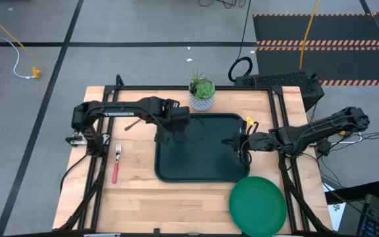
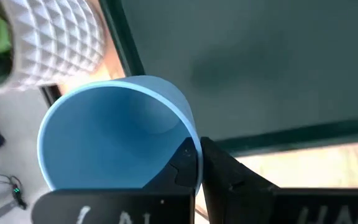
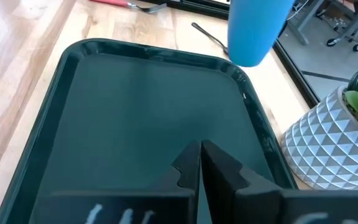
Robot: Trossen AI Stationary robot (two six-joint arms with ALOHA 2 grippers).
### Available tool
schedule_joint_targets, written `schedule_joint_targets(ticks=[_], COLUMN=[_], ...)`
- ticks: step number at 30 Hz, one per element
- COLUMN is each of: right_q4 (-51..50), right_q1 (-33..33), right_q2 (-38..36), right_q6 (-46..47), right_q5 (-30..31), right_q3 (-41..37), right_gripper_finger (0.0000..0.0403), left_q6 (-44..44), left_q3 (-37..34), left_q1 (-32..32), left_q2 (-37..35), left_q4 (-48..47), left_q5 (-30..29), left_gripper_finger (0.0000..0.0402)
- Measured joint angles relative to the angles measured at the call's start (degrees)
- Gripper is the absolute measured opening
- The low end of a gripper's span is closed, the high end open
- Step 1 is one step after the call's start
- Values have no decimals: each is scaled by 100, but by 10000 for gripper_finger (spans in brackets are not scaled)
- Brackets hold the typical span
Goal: Pick and place plate/cup/fork/spoon on tray
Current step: Put the blue cup on the black serving tray
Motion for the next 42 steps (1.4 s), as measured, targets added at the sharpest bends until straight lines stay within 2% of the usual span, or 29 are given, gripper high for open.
schedule_joint_targets(ticks=[9,15,23,28,35,42], right_q4=[-107,-172,-269,-273,-274,-278], right_q1=[0,0,0,0,0,13], right_q2=[-1,-1,-1,-1,-1,-1], right_q6=[2,4,69,165,308,312], right_q5=[0,-2,-2,-4,-8,-22], right_q3=[2,2,2,2,2,2], right_gripper_finger=[9,9,9,9,9,9], left_q6=[-34,-330,-1504,-2011,-3307,-3733], left_q3=[4,1,1,1,1,-188], left_q1=[71,139,448,579,737,794], left_q2=[620,822,838,838,838,1000], left_q4=[-21,-9,-1,62,191,454], left_q5=[14,318,489,626,872,893], left_gripper_finger=[6,15,6,18,7,17])
